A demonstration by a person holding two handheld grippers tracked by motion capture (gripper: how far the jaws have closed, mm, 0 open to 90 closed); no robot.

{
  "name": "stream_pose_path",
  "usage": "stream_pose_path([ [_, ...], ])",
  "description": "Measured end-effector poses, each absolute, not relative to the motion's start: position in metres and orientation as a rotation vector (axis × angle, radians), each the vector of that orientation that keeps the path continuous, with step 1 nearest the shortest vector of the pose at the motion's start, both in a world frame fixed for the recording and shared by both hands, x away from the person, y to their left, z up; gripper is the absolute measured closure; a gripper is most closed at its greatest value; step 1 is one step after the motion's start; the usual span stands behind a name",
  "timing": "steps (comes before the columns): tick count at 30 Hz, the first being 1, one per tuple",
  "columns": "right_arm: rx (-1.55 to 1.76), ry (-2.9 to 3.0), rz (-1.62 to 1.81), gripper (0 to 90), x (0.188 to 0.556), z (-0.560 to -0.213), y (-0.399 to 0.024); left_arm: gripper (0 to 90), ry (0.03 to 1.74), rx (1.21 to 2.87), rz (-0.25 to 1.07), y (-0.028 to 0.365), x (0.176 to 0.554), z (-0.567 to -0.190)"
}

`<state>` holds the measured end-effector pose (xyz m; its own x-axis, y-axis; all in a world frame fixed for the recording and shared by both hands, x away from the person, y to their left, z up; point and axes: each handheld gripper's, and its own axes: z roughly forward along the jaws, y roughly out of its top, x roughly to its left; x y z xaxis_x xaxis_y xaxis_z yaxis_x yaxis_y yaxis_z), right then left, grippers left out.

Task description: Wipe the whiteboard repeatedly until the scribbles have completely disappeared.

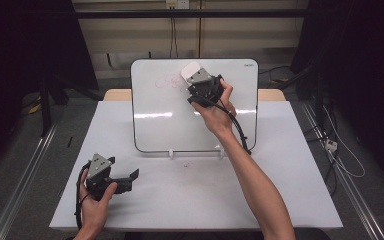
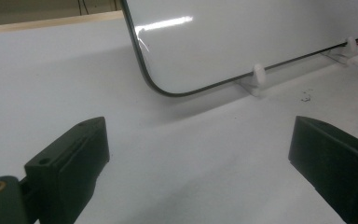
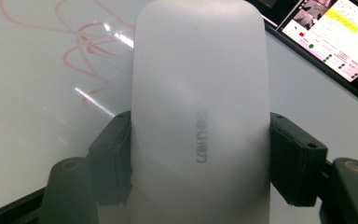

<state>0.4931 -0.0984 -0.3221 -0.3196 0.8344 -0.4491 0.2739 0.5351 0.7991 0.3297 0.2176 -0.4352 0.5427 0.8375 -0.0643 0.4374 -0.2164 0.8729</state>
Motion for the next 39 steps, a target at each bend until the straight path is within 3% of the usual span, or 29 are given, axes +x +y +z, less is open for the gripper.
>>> stream_pose_path([
  [15, 0.673, 2.003, 0.695, 31.5, 0.454, -0.369, -0.033, 4.9, 1.035, 1.851, 0.544, 0.217, 0.329, -0.435],
  [30, 0.907, 1.874, 0.786, 31.5, 0.508, -0.308, -0.082, 4.9, 1.046, 1.846, 0.539, 0.221, 0.33, -0.435],
  [39, 0.772, 1.917, 0.694, 31.5, 0.493, -0.327, -0.059, 4.9, 1.054, 1.834, 0.542, 0.222, 0.329, -0.434],
])
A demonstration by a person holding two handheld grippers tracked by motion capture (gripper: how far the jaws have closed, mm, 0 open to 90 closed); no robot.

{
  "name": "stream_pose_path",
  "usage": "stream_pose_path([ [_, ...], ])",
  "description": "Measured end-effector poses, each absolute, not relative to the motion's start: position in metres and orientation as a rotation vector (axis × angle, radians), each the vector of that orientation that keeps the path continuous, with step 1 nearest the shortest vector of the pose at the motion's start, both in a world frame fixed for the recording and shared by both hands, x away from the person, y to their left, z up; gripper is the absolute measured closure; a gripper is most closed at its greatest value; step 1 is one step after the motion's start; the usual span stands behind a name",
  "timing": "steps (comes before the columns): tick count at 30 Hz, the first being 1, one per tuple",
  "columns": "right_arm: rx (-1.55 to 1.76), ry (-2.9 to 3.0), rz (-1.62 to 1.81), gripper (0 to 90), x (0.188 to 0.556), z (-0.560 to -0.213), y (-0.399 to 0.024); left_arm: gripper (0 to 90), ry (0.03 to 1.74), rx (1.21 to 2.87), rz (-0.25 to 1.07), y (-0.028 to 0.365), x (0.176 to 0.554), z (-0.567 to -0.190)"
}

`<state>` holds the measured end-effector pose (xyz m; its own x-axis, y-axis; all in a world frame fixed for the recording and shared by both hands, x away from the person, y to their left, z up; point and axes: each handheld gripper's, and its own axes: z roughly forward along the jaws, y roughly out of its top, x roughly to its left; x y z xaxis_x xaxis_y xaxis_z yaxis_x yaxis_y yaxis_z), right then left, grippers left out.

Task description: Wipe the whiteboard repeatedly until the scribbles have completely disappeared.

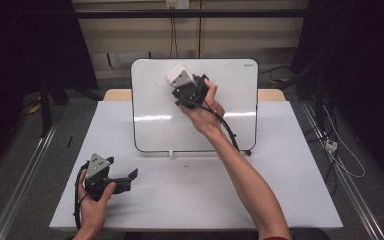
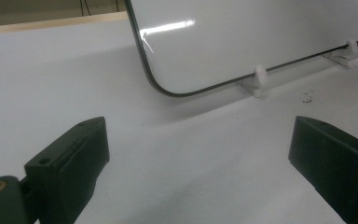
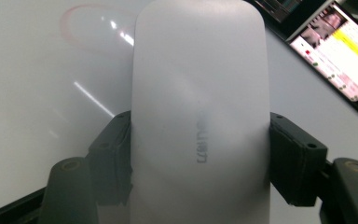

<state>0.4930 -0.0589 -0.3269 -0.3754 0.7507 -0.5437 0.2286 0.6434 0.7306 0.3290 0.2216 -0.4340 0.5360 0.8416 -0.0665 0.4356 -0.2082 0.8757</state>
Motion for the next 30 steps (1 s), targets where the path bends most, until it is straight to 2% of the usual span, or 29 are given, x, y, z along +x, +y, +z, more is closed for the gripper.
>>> stream_pose_path([
  [15, 0.622, 2.01, 0.71, 31.5, 0.462, -0.365, -0.007, 4.9, 1.048, 1.824, 0.556, 0.222, 0.327, -0.432],
  [22, 0.679, 1.987, 0.738, 31.6, 0.481, -0.345, -0.012, 5.0, 1.046, 1.823, 0.556, 0.223, 0.325, -0.433],
  [30, 0.863, 1.885, 0.754, 31.6, 0.508, -0.313, -0.055, 5.0, 1.052, 1.817, 0.552, 0.224, 0.326, -0.433],
])
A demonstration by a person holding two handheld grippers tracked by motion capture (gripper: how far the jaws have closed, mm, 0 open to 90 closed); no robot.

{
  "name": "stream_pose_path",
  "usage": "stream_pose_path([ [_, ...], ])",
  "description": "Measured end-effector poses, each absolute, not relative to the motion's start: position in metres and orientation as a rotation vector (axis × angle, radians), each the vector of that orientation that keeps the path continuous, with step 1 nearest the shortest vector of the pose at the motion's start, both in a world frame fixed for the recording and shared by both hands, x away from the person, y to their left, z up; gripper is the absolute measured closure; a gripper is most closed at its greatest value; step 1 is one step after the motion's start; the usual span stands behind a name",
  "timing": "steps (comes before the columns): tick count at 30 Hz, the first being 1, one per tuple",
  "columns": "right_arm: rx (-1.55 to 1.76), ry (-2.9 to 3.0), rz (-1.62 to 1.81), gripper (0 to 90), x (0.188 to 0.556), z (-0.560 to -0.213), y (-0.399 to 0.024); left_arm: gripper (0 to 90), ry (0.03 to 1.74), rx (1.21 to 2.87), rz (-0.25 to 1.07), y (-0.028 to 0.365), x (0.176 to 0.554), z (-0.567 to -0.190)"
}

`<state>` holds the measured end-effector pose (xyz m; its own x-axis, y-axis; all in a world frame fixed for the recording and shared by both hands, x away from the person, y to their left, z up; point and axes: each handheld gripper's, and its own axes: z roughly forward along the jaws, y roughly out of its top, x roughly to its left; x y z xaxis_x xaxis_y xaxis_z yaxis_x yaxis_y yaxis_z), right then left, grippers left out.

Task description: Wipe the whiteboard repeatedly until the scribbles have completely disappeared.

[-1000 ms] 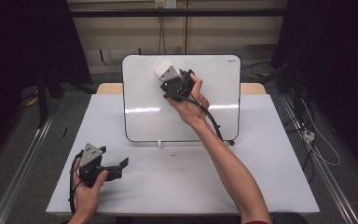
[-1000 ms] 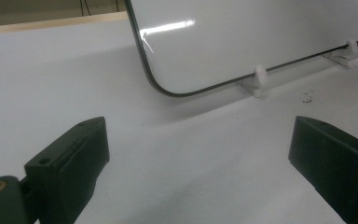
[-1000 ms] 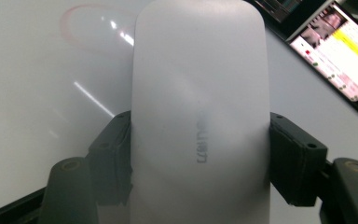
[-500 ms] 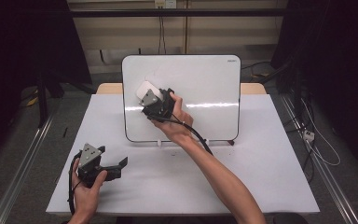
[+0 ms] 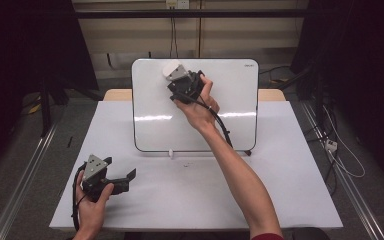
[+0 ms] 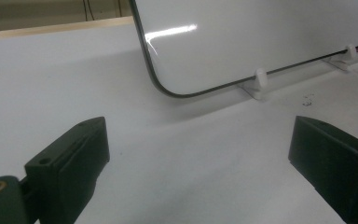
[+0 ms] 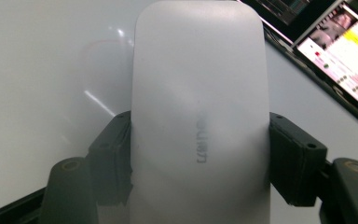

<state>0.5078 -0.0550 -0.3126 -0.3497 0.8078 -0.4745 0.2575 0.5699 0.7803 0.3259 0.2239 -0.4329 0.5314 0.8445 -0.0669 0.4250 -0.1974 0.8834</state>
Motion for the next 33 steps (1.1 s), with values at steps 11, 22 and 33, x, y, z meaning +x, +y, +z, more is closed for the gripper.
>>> stream_pose_path([
  [11, 0.903, 1.88, 0.743, 31.6, 0.506, -0.313, -0.05, 5.0, 1.05, 1.82, 0.555, 0.224, 0.326, -0.432],
  [22, 0.68, 2.018, 0.693, 31.6, 0.479, -0.348, 0.009, 5.0, 1.041, 1.822, 0.555, 0.223, 0.325, -0.432],
  [33, 0.663, 2.02, 0.663, 31.6, 0.483, -0.344, 0.022, 5.0, 1.029, 1.837, 0.554, 0.22, 0.325, -0.434],
])
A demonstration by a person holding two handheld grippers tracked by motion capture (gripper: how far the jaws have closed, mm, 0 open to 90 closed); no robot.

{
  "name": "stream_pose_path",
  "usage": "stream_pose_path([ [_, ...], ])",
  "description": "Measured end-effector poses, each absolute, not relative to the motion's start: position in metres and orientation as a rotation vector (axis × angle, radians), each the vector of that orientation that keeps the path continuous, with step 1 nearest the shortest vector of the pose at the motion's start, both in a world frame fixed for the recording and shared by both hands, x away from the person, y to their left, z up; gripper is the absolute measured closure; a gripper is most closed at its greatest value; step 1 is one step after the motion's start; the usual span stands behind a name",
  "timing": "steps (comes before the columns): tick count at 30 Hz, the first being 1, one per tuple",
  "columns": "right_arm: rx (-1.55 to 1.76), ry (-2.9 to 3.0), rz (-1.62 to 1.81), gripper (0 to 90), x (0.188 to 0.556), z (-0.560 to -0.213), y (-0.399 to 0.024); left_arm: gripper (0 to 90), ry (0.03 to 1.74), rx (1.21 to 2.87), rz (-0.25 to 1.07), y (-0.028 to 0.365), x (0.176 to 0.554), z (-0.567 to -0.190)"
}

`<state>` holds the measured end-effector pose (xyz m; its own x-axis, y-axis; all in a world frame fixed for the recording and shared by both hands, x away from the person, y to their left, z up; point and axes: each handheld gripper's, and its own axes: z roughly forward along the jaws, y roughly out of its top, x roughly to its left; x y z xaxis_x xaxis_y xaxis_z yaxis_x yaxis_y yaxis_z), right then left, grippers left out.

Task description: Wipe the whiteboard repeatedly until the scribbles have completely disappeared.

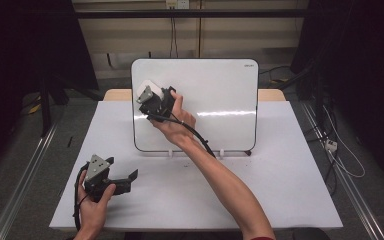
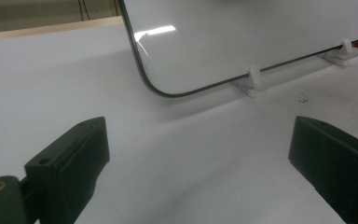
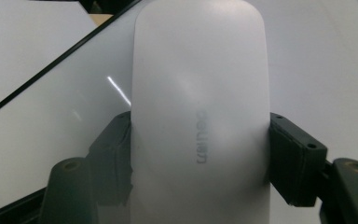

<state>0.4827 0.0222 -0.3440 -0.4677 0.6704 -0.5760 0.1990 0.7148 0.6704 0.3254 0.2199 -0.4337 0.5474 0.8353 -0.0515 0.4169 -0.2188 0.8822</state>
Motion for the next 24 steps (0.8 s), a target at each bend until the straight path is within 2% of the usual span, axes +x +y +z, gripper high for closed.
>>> stream_pose_path([
  [10, 0.857, 1.932, 0.654, 31.6, 0.502, -0.318, -0.005, 5.0, 1.029, 1.84, 0.551, 0.22, 0.325, -0.433],
  [20, 1.107, 1.8, 0.687, 31.6, 0.512, -0.298, -0.082, 5.0, 1.033, 1.841, 0.558, 0.221, 0.326, -0.433],
  [24, 1.111, 1.789, 0.702, 31.6, 0.508, -0.299, -0.088, 5.0, 1.039, 1.837, 0.558, 0.22, 0.327, -0.434],
])
